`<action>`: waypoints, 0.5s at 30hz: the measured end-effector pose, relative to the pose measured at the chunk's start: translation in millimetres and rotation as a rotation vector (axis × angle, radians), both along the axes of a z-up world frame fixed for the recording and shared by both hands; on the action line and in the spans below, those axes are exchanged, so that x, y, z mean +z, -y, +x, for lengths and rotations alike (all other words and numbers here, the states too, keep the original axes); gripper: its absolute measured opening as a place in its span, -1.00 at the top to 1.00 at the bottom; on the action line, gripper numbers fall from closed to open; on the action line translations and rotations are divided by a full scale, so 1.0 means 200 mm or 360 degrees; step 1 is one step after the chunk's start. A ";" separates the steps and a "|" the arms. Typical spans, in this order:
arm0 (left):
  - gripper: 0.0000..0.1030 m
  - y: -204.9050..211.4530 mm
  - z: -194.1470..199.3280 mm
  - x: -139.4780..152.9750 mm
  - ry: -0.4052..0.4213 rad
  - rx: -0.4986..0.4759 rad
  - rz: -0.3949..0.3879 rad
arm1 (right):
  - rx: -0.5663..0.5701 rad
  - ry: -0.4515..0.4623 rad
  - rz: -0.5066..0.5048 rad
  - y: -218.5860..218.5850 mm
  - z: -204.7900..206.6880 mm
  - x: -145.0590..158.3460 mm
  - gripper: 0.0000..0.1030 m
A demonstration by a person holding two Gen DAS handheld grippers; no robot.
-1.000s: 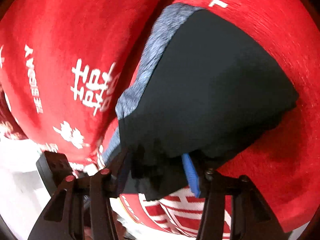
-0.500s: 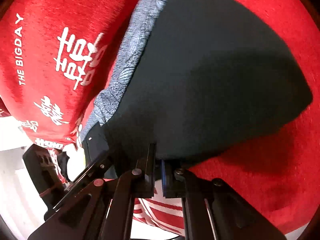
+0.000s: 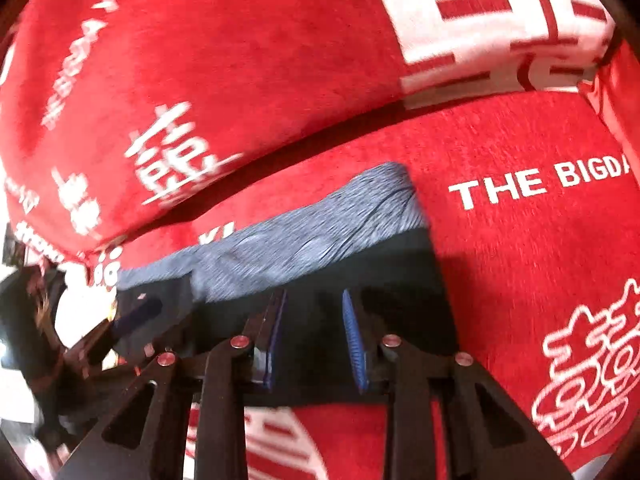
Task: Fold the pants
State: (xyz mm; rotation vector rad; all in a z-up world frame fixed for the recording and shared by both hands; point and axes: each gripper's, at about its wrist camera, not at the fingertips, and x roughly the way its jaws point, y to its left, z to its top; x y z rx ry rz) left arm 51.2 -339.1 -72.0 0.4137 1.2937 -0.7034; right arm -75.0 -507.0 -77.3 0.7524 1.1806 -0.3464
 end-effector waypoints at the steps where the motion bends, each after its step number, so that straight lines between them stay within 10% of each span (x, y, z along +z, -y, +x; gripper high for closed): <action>1: -0.61 0.00 0.00 -0.12 -0.0031 0.0031 0.0138 | -0.0006 -0.0070 0.0049 0.01 0.00 -0.08 0.40; 5: -0.72 -0.15 0.03 -0.19 -0.0188 0.0213 0.0062 | -0.0046 -0.0051 0.0051 -0.02 -0.04 -0.16 0.41; 15: -0.72 -0.42 0.07 0.01 -0.0107 0.0417 0.0205 | 0.0286 -0.0165 -0.0019 -0.23 0.03 -0.09 0.11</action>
